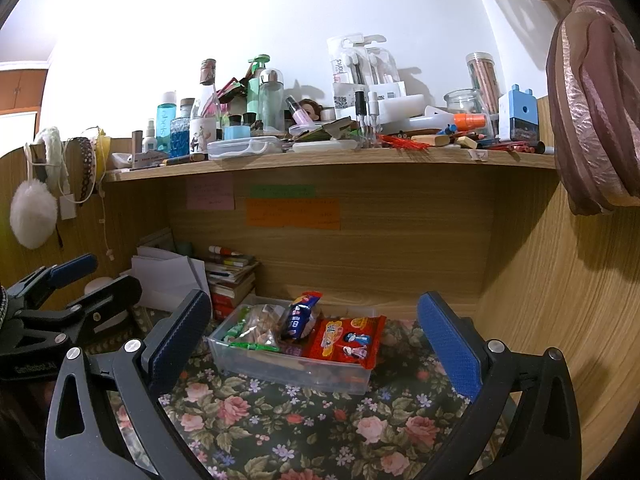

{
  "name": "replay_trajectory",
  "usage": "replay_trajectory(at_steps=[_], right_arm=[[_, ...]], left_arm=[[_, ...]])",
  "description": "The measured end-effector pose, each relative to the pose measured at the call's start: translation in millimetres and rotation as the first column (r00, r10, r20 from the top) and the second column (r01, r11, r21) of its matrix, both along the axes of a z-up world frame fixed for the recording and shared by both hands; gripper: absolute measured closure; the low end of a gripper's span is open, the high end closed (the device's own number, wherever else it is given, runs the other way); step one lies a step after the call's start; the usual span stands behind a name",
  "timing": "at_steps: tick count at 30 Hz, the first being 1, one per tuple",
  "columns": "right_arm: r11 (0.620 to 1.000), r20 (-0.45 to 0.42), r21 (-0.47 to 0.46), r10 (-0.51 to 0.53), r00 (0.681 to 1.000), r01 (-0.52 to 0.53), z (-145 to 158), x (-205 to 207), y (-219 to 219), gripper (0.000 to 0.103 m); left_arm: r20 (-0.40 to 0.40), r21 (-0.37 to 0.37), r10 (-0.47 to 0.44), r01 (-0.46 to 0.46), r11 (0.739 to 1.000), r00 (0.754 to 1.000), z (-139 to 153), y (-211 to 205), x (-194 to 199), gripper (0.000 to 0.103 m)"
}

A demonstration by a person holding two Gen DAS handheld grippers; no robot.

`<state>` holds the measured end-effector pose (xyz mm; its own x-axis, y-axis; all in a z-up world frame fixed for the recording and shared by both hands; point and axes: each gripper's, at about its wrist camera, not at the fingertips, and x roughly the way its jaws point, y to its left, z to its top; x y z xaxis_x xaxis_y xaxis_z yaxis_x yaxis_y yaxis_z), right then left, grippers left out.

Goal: Organize snacks

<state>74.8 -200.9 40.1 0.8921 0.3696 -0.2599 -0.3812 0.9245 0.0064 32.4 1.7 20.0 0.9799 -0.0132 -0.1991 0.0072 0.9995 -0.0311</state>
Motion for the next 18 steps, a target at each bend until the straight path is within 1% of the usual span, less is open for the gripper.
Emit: replay_trajectory(at_steps=[18], right_arm=[[1.000, 0.005, -0.004, 0.023, 1.000, -0.023, 0.0, 1.3, 0.2, 0.000]], left_arm=[[-0.004, -0.018, -0.009, 0.009, 1.000, 1.000, -0.4, -2.6, -0.6, 0.000]])
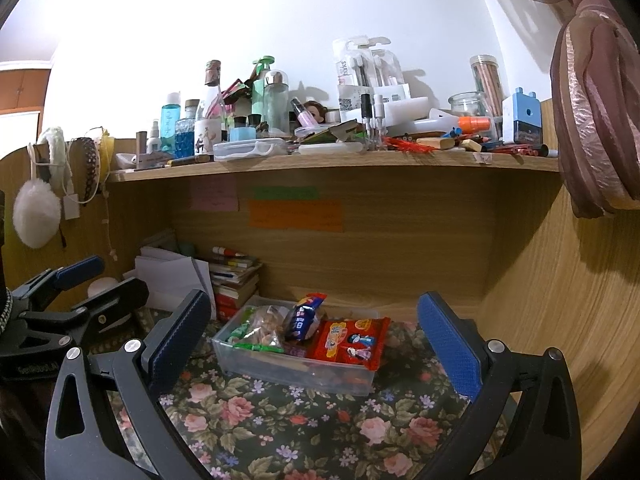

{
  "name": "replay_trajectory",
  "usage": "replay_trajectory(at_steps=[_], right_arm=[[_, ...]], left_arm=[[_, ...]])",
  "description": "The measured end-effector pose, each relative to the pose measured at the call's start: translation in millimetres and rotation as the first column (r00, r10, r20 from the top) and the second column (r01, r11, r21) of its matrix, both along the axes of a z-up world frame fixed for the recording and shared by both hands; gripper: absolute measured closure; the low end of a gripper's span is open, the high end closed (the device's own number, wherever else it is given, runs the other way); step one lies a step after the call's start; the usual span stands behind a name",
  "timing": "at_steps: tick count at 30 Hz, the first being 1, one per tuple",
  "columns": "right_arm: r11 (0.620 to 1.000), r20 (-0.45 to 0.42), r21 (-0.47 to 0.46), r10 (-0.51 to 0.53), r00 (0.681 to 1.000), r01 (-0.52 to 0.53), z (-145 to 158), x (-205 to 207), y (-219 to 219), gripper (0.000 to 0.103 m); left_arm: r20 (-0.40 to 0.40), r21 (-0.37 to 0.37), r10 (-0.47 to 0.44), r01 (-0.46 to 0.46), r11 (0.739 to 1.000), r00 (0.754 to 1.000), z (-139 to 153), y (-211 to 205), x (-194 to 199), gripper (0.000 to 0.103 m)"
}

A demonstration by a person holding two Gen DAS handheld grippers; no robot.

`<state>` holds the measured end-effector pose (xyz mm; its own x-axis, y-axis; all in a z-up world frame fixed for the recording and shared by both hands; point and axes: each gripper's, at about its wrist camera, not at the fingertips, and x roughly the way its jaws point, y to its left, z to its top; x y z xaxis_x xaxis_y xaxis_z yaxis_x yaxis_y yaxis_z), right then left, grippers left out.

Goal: Organize snacks

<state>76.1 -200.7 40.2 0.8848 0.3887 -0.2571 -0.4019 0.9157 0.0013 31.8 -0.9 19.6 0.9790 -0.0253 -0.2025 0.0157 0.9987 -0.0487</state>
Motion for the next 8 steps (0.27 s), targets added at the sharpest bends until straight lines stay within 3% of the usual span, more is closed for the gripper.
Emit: replay_trajectory(at_steps=[8], right_arm=[[1.000, -0.011, -0.006, 0.009, 1.000, -0.009, -2.2, 4.1, 0.6, 0.000]], left_arm=[[0.000, -0.006, -0.009, 0.009, 1.000, 1.000, -0.3, 3.7, 0.7, 0.000]])
